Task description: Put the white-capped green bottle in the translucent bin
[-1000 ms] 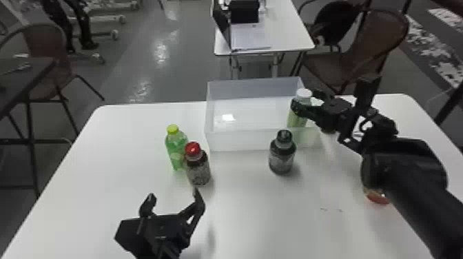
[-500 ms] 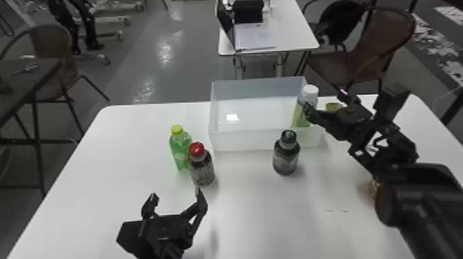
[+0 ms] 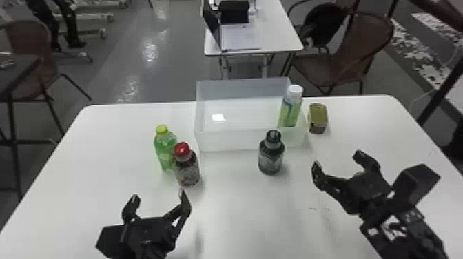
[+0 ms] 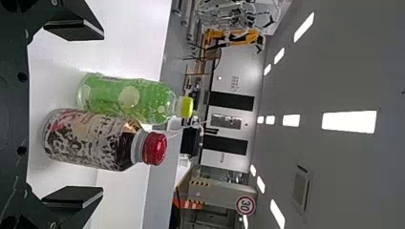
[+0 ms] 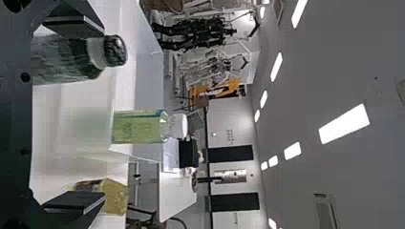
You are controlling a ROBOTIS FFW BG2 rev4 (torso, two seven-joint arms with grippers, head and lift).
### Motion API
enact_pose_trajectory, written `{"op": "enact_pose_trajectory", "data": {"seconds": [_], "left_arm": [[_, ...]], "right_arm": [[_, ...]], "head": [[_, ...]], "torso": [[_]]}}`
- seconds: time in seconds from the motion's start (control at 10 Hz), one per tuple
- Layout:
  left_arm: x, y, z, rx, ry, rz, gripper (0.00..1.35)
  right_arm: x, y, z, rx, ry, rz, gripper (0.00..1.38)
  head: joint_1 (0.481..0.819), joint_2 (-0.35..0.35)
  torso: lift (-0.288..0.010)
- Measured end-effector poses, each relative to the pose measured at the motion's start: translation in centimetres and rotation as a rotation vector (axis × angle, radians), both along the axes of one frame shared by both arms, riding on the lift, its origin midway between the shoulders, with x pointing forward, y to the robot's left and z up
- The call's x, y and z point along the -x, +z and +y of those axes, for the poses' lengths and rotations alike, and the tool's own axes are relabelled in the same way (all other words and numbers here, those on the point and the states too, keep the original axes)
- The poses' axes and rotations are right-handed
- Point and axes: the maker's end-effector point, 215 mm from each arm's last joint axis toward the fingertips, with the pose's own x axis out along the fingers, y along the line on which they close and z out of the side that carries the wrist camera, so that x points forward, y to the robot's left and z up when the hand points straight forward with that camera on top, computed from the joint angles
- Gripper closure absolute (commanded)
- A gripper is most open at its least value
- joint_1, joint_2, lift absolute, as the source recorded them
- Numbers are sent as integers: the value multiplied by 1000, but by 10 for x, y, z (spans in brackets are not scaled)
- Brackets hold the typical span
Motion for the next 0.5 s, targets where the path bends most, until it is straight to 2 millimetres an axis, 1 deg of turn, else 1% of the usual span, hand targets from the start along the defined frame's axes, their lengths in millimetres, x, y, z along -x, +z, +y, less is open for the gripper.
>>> {"op": "enact_pose_trajectory", "data": {"seconds": [0.1, 0.2, 0.3, 0.5], "left_arm": [[2, 0, 1, -7, 1, 2, 150], [3, 1, 3, -22, 2, 4, 150], [3, 3, 3, -30, 0, 3, 150], [3, 5, 4, -39, -1, 1, 150]], "right_arm": [[18, -19, 0, -2, -10, 37, 90], [31, -33, 1, -6, -15, 66, 84], [35, -37, 1, -4, -16, 72, 81], [38, -36, 4, 0, -25, 61, 70]], "head": [[695, 55], [695, 59], [695, 61], [695, 65]], "torso": [[-116], [-116], [-116], [-116]]}}
